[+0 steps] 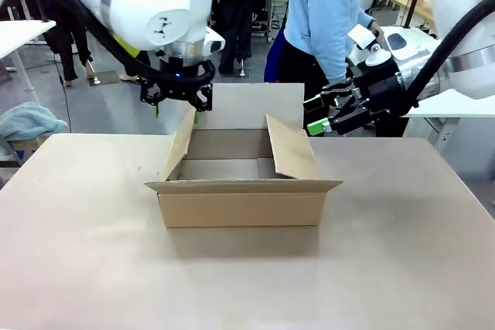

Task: Pack the gift set into the box.
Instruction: Place both hands on the side flaps of the Package Box and spread them outward.

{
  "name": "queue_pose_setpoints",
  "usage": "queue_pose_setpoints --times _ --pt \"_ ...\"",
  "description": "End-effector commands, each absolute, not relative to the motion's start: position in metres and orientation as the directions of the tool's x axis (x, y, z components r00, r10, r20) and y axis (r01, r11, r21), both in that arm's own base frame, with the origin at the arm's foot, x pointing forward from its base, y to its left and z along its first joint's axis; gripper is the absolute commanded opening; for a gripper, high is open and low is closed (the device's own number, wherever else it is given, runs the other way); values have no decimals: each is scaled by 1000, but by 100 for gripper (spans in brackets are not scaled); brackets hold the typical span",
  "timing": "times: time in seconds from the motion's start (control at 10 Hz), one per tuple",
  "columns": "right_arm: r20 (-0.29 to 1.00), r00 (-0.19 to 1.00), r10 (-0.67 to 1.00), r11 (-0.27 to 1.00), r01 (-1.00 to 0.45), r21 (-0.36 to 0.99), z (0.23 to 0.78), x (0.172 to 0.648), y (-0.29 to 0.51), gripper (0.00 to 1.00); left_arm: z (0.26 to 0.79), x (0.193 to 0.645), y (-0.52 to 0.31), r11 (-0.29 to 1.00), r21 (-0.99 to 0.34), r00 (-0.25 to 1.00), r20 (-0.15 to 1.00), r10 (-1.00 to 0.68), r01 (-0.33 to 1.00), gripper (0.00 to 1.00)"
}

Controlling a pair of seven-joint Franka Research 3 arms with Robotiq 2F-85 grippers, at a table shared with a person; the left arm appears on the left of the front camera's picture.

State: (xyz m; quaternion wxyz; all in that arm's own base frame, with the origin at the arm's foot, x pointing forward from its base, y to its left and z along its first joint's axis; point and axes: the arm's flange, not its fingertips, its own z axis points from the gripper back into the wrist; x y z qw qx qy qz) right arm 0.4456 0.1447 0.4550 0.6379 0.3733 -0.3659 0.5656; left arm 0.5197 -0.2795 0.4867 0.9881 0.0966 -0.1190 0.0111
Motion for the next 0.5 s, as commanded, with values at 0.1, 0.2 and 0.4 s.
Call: queue_pose_setpoints --times 0.1,0.2,0.4 --pt "890 79 449 76 -996 50 455 443 144 100 492 506 -233 980 145 951 297 86 -133 100" --pt "890 79 449 76 -996 50 455 443 144 100 495 505 -214 981 111 948 295 122 -160 100" --pt "890 79 449 76 -996 50 455 443 144 100 493 507 -172 981 22 948 259 183 -195 100"
